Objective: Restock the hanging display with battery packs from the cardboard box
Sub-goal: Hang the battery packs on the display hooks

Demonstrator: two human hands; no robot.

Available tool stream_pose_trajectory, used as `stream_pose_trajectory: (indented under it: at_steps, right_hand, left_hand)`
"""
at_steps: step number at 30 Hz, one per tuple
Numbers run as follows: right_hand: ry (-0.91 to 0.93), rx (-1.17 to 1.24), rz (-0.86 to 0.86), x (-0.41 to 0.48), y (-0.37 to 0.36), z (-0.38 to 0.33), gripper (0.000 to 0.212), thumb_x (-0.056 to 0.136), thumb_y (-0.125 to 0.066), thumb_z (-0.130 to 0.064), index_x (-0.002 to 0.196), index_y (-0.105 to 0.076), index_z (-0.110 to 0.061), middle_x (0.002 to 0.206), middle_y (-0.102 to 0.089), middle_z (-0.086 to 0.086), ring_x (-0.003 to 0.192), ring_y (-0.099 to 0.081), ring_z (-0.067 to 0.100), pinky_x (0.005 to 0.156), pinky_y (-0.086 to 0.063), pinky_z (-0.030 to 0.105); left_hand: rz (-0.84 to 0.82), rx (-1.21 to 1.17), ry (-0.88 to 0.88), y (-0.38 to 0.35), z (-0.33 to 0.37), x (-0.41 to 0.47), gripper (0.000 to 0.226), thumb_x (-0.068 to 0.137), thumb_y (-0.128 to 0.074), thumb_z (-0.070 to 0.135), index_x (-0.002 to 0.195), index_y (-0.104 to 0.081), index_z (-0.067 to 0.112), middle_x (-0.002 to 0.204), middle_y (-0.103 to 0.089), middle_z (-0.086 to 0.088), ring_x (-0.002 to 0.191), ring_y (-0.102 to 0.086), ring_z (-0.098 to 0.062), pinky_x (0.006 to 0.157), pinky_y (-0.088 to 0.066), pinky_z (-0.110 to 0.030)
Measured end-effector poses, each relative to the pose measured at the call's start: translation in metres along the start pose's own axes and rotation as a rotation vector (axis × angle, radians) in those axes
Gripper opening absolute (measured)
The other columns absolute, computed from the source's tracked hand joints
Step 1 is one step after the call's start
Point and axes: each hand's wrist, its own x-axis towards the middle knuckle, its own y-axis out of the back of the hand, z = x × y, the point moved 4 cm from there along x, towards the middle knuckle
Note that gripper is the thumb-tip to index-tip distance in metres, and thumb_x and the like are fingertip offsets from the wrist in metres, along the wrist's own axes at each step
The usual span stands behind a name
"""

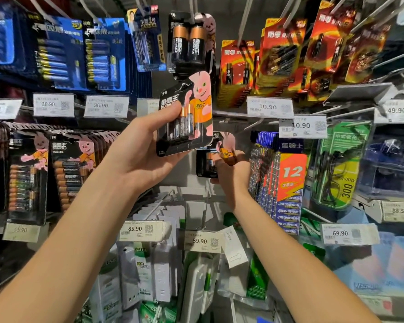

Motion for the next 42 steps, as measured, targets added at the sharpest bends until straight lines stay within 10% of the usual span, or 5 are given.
stream_pose_trajectory:
  at_steps: [3,11,14,20,42]
  right_hand:
    - [0.03,-0.234,-0.029,0.004,0.008,0.004,0.02,0.097,-0.066,-0.017,0.109,-0.056,-0.003,0.094,-0.065,0.008,0.075,-0.064,0.02,0.066,-0.064,0.044]
    - [0.05,-0.603,-0.097,-0.03,0.052,0.017,0.063,0.094,-0.065,-0.032,0.143,-0.026,-0.019,0.129,-0.047,0.002,0.11,-0.057,0.02,0.091,-0.052,0.04]
    - [0.175,-0.448,-0.163,-0.058,0.06,0.002,0.041,0.095,-0.067,-0.027,0.129,-0.046,-0.024,0.118,-0.055,-0.007,0.089,-0.058,0.001,0.072,-0.044,0.018]
    - [0.135,-0.251,-0.567,-0.099,0.04,-0.011,0.022,0.097,-0.067,-0.025,0.117,-0.065,-0.017,0.102,-0.069,0.004,0.093,-0.07,0.019,0.067,-0.062,0.042]
    - [0.292,-0.284,-0.278,-0.07,0.032,-0.022,0.018,0.093,-0.063,-0.002,0.099,-0.057,-0.018,0.097,-0.066,0.004,0.067,-0.063,0.027,0.052,-0.057,0.033]
  left_hand:
    - [0.023,0.0,0.002,0.004,-0.004,-0.004,0.044,0.086,-0.069,0.014,0.128,-0.064,0.001,0.124,-0.07,-0.021,0.116,-0.068,-0.035,0.107,-0.05,-0.044]
    - [0.139,0.297,-0.021,0.04,-0.042,-0.023,0.024,0.096,-0.061,0.017,0.086,-0.082,0.013,0.088,-0.079,-0.002,0.074,-0.074,-0.011,0.066,-0.061,-0.024]
    - [0.15,0.363,0.003,0.054,-0.061,-0.024,0.024,0.096,-0.062,0.02,0.113,-0.073,0.008,0.105,-0.078,-0.007,0.086,-0.074,-0.014,0.08,-0.055,-0.031]
    - [0.084,0.502,-0.032,0.047,-0.088,-0.01,0.027,0.096,-0.065,0.03,0.116,-0.074,0.015,0.115,-0.076,-0.009,0.102,-0.071,-0.022,0.092,-0.048,-0.042]
    - [-0.022,0.78,-0.254,0.009,-0.015,0.031,0.032,0.104,-0.051,0.026,0.132,-0.067,0.027,0.126,-0.07,0.017,0.119,-0.063,-0.01,0.1,-0.049,-0.037]
